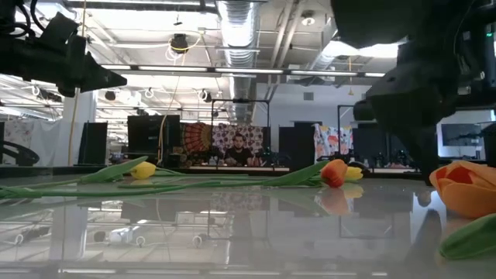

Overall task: Sort flowers into vase by color
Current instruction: Put the black flower into the pink flower vase

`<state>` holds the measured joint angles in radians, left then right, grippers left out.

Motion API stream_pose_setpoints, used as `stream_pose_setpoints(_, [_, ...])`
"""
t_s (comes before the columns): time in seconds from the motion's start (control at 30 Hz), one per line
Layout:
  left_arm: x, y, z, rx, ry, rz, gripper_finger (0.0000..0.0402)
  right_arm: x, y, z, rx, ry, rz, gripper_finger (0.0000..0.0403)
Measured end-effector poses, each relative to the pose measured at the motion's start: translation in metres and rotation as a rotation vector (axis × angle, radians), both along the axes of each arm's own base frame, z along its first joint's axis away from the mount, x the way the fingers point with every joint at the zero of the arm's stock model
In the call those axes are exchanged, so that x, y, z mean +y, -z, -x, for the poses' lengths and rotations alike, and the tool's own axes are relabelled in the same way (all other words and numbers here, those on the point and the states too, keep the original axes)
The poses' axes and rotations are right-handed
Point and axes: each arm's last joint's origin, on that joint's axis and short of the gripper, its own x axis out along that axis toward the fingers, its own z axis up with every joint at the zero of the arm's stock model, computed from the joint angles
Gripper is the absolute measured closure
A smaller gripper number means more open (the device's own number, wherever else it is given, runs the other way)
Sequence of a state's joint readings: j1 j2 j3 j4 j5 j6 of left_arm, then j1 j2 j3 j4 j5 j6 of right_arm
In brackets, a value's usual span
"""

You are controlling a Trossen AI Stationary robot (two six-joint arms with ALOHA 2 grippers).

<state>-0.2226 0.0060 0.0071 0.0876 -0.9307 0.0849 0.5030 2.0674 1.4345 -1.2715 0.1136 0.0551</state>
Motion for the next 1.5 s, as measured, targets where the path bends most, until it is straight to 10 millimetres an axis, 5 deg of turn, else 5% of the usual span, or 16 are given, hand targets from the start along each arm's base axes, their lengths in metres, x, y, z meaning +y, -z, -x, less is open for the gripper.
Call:
stream_pose_setpoints(0.27, [0.000,0.002,0.000,-0.001,0.003,0.017,0.0401,0.006,0.003,-0.006,-0.010,-0.091,-0.141,0.0201])
stream_pose_setpoints(0.67, [0.000,0.001,0.000,-0.023,0.007,0.043,0.0401,0.017,0.007,-0.010,-0.045,-0.237,-0.224,0.0383])
stream_pose_setpoints(0.77, [0.000,0.001,0.000,-0.031,0.009,0.052,0.0401,0.013,0.005,-0.013,-0.054,-0.219,-0.205,0.0385])
stream_pose_setpoints(0.93, [0.000,0.001,0.000,-0.031,0.009,0.052,0.0401,-0.004,-0.020,-0.035,-0.202,-0.162,-0.006,0.0387])
stream_pose_setpoints(1.13, [0.000,0.001,0.000,-0.040,0.010,0.063,0.0401,-0.018,-0.060,-0.054,-0.535,-0.086,0.508,0.0388])
stream_pose_setpoints(1.33, [0.000,0.001,0.000,-0.040,0.008,0.063,0.0401,-0.019,-0.095,-0.067,-0.967,0.096,0.804,0.0388])
stream_pose_setpoints(1.5, [0.000,0.001,0.000,-0.040,0.007,0.063,0.0401,-0.011,-0.103,-0.065,-1.174,0.109,0.956,0.0388])
